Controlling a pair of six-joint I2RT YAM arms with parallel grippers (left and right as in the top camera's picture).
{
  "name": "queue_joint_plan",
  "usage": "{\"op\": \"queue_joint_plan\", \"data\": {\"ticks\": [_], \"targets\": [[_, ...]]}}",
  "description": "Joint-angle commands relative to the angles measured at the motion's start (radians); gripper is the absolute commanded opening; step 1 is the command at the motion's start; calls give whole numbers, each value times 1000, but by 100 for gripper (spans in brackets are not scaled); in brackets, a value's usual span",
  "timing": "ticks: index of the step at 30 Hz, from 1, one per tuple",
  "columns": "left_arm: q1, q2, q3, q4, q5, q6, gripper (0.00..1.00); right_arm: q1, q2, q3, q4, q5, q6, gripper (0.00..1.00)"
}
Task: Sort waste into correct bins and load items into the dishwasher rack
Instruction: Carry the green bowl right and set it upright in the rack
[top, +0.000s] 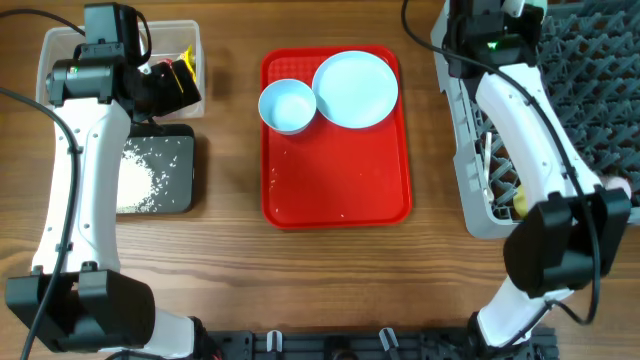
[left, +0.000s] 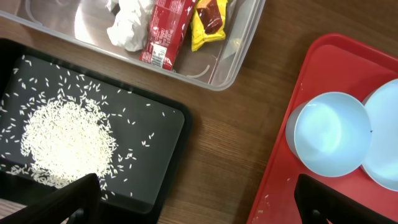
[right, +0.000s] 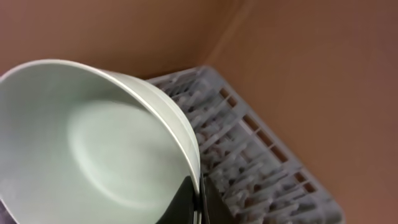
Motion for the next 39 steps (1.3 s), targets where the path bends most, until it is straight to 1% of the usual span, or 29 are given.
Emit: {"op": "queue_joint_plan", "data": {"ticks": [1,6,9,14,22,33,39], "targets": [[4,10,-3,3,4,-9,100,-6,52,5,79,59,-191,4],[4,10,-3,3,4,-9,100,-6,116,5,183,33,-365,5],[4,10,-3,3,4,-9,100,-9,152,5,188,34,-388,4],[4,10,-3,3,4,-9,100,-35,198,5,189,68,-387,4],[4,10,-3,3,4,-9,100,-68,213,4,188,41,-388,4],[4,10,-3,3,4,-9,100,-76,261,4,179,33,-386,4],[4,10,-3,3,4,-9,100,-76,263,4,180,33,-342,4]]}}
